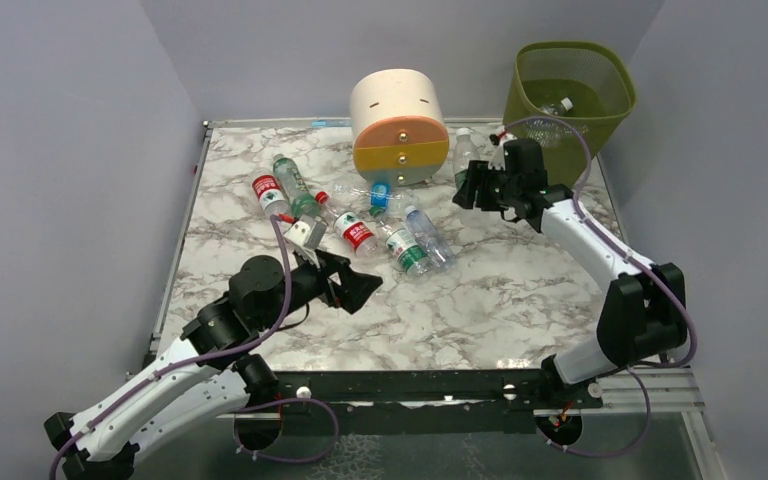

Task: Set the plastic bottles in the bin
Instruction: Pick up the plastic bottle at the center of the board, then place the plastic bottle in the trash bin.

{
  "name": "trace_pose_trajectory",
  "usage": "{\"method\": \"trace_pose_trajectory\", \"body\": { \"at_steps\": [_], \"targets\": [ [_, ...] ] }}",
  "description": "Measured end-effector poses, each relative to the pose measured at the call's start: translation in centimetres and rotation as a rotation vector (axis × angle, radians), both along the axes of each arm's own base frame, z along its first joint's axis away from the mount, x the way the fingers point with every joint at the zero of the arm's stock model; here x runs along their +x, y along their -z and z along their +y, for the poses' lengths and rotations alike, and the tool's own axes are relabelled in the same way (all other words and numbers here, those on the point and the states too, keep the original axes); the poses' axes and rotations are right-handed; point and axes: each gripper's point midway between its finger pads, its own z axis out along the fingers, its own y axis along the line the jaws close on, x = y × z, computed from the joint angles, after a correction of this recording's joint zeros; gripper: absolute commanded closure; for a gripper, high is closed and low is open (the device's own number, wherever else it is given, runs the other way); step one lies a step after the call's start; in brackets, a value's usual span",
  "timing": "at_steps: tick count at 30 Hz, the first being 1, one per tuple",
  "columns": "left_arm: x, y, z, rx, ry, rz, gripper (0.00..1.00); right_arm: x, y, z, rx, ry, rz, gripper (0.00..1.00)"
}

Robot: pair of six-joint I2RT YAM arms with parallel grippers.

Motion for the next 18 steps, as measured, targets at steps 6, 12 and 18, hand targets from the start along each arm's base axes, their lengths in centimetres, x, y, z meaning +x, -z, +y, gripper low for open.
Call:
{"method": "trace_pose_trajectory", "body": {
  "at_steps": [6, 12, 18],
  "targets": [
    [-0.4, 2.1, 0.0, 0.033, 0.017, 0.043, 0.01, 0.5, -8.4, 0.9, 0.071, -0.033, -0.15, 0.48],
    [-0.8, 3.0, -0.3, 0.052, 0.046, 0.055, 0.01, 0.6, -15.6, 2.6, 0.177, -0.093, -0.26, 0.48],
    [-1.1, 3.8, -1.1, 0.077, 0.092, 0.072, 0.01, 2.0, -20.7, 4.5, 0.278, -0.145, -0.325, 0.48]
  ]
}}
